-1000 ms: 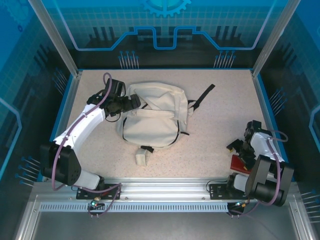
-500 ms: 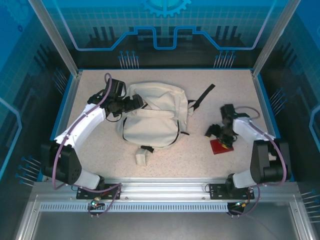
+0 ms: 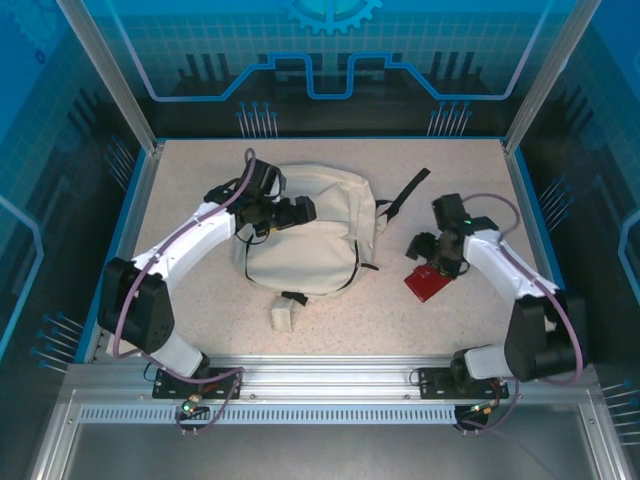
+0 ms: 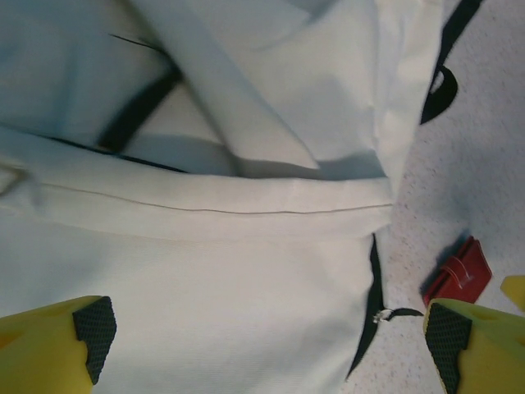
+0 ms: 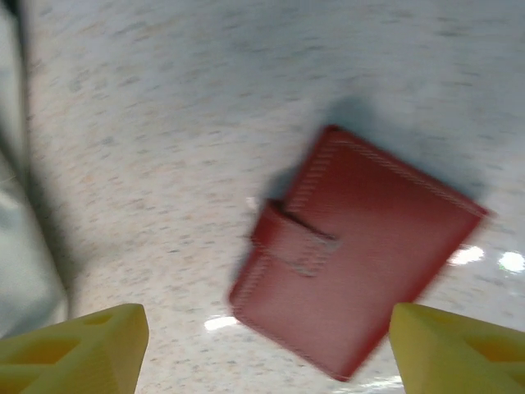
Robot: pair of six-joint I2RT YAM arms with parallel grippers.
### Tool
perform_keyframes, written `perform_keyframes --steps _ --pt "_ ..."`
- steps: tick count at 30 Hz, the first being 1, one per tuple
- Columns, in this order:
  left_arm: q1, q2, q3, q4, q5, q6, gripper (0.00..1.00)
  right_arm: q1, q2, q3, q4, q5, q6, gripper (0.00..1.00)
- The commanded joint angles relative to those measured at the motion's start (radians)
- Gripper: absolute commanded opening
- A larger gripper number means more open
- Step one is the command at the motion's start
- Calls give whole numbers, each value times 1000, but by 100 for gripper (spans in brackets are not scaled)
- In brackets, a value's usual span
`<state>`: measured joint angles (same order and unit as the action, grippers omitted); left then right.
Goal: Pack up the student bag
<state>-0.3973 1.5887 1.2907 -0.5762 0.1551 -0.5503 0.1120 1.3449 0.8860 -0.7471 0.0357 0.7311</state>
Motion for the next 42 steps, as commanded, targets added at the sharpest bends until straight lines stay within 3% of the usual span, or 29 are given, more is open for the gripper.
perform_keyframes --steps 1,7,16,20,31,38,42 --pt "-11 19 47 19 26 -8 99 -111 -43 -116 25 -103 6 73" --pt "-17 25 52 14 18 -8 99 -227 -39 -222 178 -321 -53 53" --pt "-17 23 58 8 11 -8 99 -248 33 -236 166 -248 -47 47" --pt "-17 22 62 -4 3 -6 99 -255 34 -251 157 -198 -32 47" --pt "-16 28 79 -19 -17 12 99 -248 98 -245 158 -204 -48 47" --pt "-17 36 85 -27 -25 15 99 -221 61 -220 123 -187 -73 69" --pt "-16 36 89 -26 -26 15 99 -214 23 -237 157 -234 -65 64"
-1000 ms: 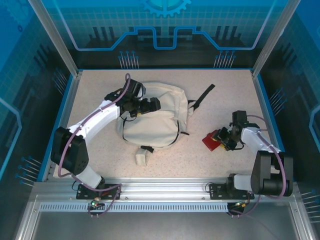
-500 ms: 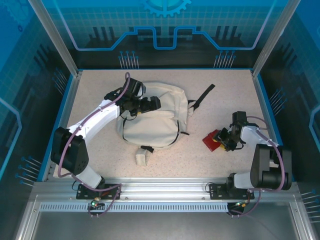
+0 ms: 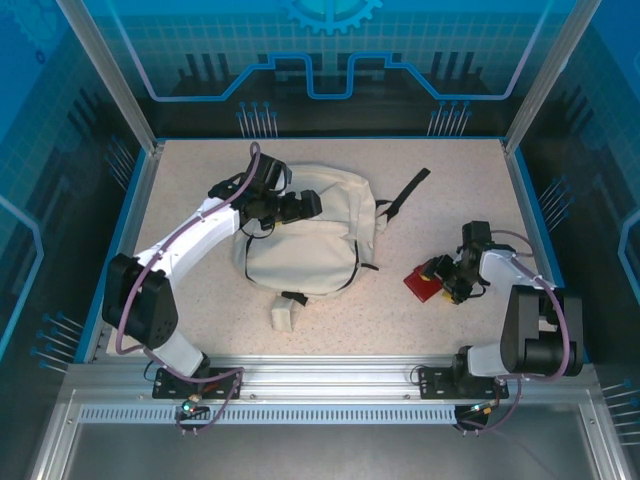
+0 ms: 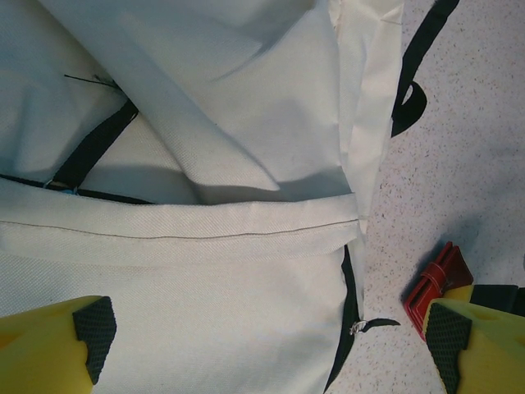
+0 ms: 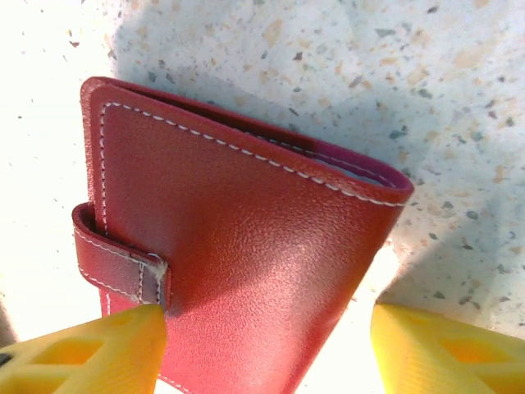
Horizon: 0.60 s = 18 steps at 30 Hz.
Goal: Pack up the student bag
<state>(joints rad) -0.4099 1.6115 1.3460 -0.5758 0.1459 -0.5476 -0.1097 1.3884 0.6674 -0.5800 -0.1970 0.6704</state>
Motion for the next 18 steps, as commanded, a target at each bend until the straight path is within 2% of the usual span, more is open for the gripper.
perform_keyframes --steps 1,4,9,18 --pt "-4 11 34 -28 -17 14 99 8 -24 -22 -5 -6 -1 60" --pt "-2 11 35 -33 -22 17 99 7 -28 -38 11 -13 9 50" --pt "-3 14 40 -34 -20 40 99 8 8 -52 40 -20 11 40" --pt "-1 79 110 -53 -1 207 99 46 53 -20 70 1 1 5"
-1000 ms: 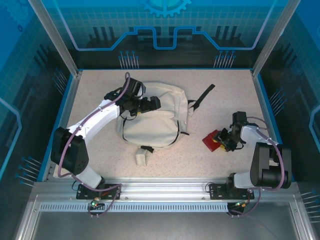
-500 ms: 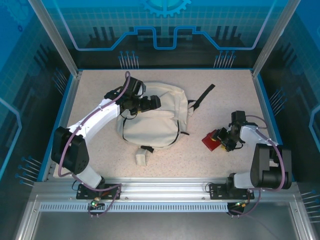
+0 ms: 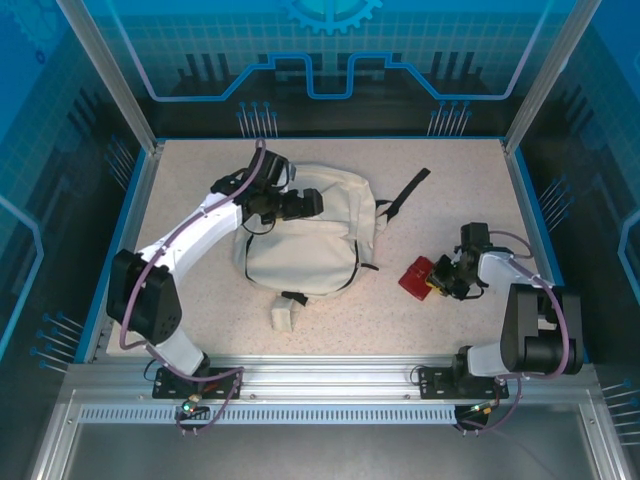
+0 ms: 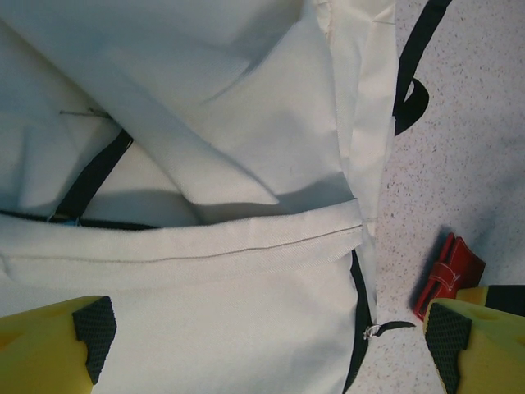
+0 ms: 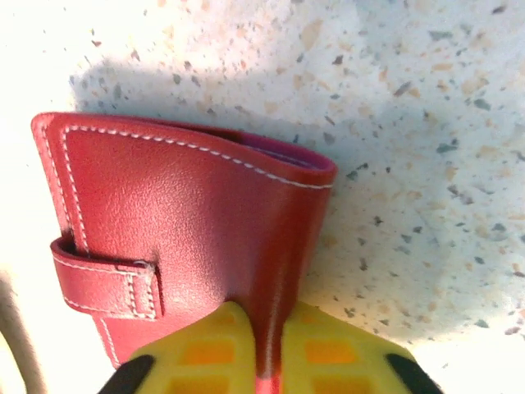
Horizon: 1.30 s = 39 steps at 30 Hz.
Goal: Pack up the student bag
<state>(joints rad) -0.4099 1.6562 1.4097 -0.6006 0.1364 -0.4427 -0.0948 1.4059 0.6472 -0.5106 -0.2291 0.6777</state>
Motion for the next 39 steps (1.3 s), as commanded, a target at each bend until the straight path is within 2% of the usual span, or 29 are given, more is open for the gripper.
perform_keyframes --steps 1,5,9,12,15,18,21,26,31,35,37,39 --pt "-1 53 64 -36 11 137 99 37 26 11 -10 43 -11 3" --pt "2 128 120 -60 20 289 97 59 -57 59 -58 71 -41 0" --pt "31 193 142 -36 19 382 89 81 -147 128 -104 26 -96 0" --pt "77 229 163 -42 22 323 85 105 -185 187 -137 -16 -120 0" --pt "120 237 139 -12 85 260 82 147 -197 227 -150 -46 -121 0" --pt "125 256 123 -10 139 246 79 190 -193 280 -147 -62 -104 0" --pt "124 288 119 -48 141 217 74 225 -184 306 -136 -74 -82 0" --pt "121 268 -6 11 231 138 73 269 -177 331 -125 -73 -46 0" --pt "79 214 -134 96 284 42 73 298 -159 347 -120 -69 -26 0" --pt "4 152 -206 188 317 -69 74 306 -151 354 -125 -45 -14 0" --pt "-31 122 -219 209 297 -118 75 305 -155 356 -132 -26 -7 0" --pt "-54 89 -208 181 223 -137 75 306 -157 356 -137 -9 -1 0"
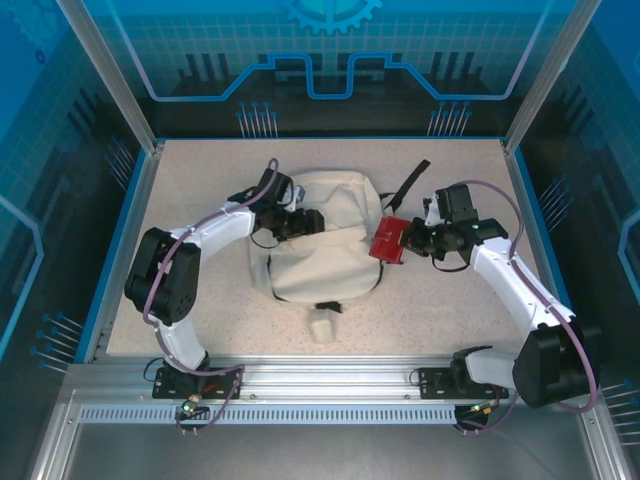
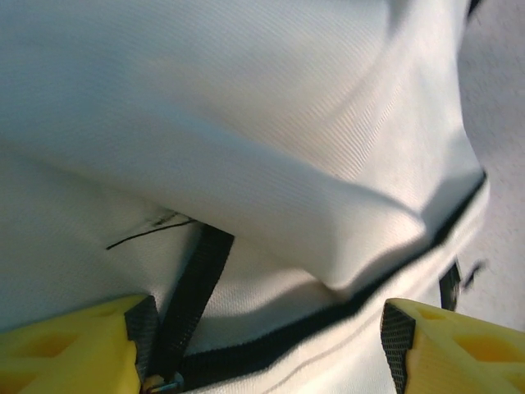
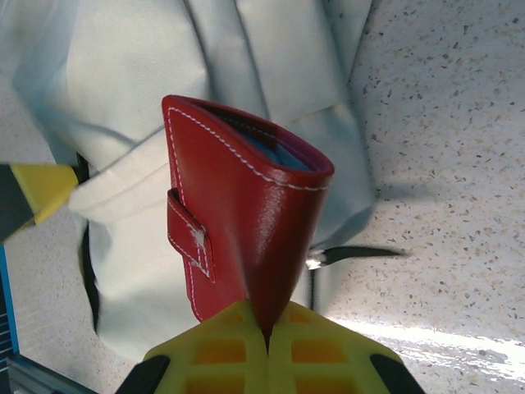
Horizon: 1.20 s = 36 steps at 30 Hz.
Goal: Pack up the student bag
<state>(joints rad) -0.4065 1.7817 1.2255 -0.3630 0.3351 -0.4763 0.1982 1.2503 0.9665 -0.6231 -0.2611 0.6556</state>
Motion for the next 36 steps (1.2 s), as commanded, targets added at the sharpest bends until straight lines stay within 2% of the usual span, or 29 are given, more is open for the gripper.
perform_keyframes --steps 1,4,7,14,21,36 --pt "-61 -51 -14 -78 -19 -112 75 13 -2 34 -23 26 24 0" --pt "-64 -103 25 -157 -162 -124 76 13 -8 28 -20 28 36 0" --pt "-80 -151 57 -199 -223 -140 73 13 -24 16 -11 30 48 0" --pt "-139 -122 100 -171 -245 -304 56 13 -44 -10 8 31 76 0" --pt "-158 -12 157 -176 -320 -426 59 14 -47 -18 11 23 81 0" --pt "-153 142 297 -192 -383 -429 54 36 -49 -35 61 -47 101 0"
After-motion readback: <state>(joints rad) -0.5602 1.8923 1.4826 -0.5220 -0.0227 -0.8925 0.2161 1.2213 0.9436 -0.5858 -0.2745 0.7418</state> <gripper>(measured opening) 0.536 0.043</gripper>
